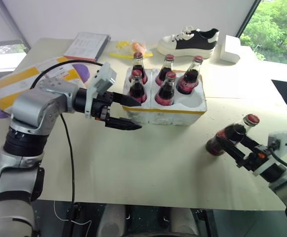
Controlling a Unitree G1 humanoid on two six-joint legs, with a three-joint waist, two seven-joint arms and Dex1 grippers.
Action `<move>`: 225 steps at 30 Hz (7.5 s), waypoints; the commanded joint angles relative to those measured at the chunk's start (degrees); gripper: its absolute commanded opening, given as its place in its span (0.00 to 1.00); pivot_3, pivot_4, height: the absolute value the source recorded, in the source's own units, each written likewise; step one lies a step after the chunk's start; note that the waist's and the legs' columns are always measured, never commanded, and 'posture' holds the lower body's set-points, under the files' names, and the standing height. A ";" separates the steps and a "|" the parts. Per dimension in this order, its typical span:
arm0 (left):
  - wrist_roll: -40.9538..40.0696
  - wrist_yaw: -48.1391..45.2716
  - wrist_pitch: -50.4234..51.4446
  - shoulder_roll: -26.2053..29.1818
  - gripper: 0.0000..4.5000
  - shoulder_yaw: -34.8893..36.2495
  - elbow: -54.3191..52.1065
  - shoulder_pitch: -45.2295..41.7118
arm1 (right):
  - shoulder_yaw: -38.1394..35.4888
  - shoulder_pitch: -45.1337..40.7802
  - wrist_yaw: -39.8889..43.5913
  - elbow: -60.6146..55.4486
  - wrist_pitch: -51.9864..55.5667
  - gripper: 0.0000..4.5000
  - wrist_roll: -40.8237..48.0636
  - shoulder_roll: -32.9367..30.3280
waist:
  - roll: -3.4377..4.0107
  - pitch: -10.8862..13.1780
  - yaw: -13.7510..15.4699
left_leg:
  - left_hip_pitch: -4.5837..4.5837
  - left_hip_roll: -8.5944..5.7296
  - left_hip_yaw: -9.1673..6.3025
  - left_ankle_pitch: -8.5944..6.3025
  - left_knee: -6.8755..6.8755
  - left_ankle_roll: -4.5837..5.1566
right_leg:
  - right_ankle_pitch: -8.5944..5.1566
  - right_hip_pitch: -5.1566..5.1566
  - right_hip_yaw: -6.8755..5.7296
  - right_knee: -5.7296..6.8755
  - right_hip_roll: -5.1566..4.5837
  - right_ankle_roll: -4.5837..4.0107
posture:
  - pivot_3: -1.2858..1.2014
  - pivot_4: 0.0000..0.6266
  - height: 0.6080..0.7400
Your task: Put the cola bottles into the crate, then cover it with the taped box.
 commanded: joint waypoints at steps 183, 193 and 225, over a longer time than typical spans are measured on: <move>59.36 29.32 -35.73 2.66 0.25 -8.21 -0.34 -10.52 | -5.07 -23.22 18.87 2.28 12.28 1.00 7.51 -28.18 | -0.25 -0.04 -1.28 | -0.17 0.06 0.55 0.00 0.00 0.00 | 0.05 -0.31 0.04 0.04 -0.06 -0.01 | 0.52 0.24 1.00; 67.79 30.65 -40.99 3.66 0.25 -9.51 -0.92 -8.32 | -6.85 -22.60 16.85 1.59 12.74 1.00 9.33 -27.79 | -0.25 -0.04 -1.21 | -0.17 0.05 0.35 -0.01 0.01 0.02 | 0.05 -0.27 0.02 0.02 -0.07 -0.01 | 0.52 0.24 1.00; 8.88 -8.59 5.23 12.98 0.99 27.64 3.82 6.85 | -4.45 -22.83 21.73 6.16 10.88 1.00 4.71 -30.21 | -0.24 -0.05 -1.44 | -0.10 0.09 0.24 0.00 0.02 0.00 | 0.03 -0.21 0.00 0.04 -0.06 0.02 | 0.52 0.24 1.00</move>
